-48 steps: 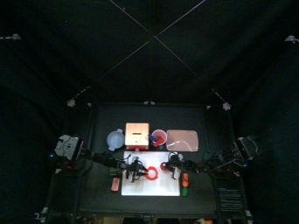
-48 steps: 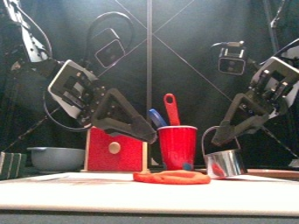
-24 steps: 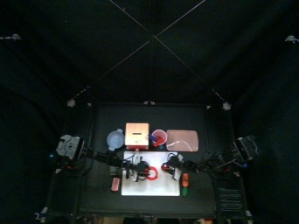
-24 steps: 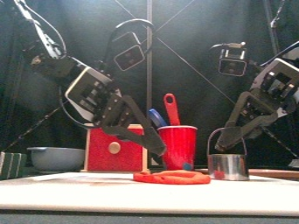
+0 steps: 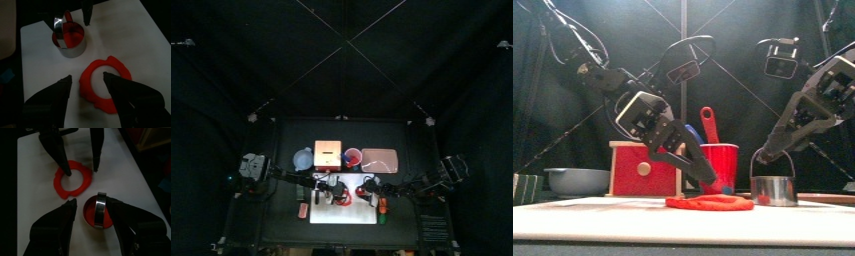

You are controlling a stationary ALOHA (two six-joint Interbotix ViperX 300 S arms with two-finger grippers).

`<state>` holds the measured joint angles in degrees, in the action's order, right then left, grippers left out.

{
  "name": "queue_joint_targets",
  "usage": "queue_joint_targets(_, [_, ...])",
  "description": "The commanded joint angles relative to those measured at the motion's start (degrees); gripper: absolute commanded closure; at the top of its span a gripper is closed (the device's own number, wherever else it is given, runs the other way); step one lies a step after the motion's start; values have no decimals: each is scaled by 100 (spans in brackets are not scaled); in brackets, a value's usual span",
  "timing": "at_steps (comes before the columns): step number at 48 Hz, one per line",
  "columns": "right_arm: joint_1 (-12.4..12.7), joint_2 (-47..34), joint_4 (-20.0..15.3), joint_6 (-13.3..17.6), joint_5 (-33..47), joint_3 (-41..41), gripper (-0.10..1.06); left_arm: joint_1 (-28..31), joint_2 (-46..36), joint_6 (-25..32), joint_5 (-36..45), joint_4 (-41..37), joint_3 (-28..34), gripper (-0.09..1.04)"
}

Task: Get the cutter from the drawer then cut the dough then place the extra dough in the bowl
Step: Place the extra dough in the bowl

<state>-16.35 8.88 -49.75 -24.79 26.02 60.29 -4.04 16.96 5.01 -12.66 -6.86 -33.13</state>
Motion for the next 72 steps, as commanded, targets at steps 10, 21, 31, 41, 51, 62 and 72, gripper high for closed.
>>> queue_joint_targets(10, [26, 325, 9, 18, 26, 97, 12, 62, -44, -26, -9, 62, 202, 7])
queue_joint_targets(21, [35, 325, 9, 18, 18, 105, 12, 53, 0, -35, 0, 220, 202, 7])
queue_joint_targets(31, [44, 325, 9, 18, 18, 97, 12, 35, 79, -35, 0, 360, 202, 8])
queue_joint_targets(41, [53, 325, 9, 18, 18, 105, 12, 26, 176, -53, -9, 536, 202, 11])
queue_joint_targets(51, [53, 325, 0, 18, 18, 105, 12, 0, 255, -53, 0, 554, 193, 28])
queue_joint_targets(62, [70, 325, 0, 18, 18, 105, 12, 0, 220, -62, -9, 677, 141, 42])
queue_joint_targets(72, [97, 325, -9, 18, -35, 105, 12, 44, -378, -53, -53, 835, -352, 41])
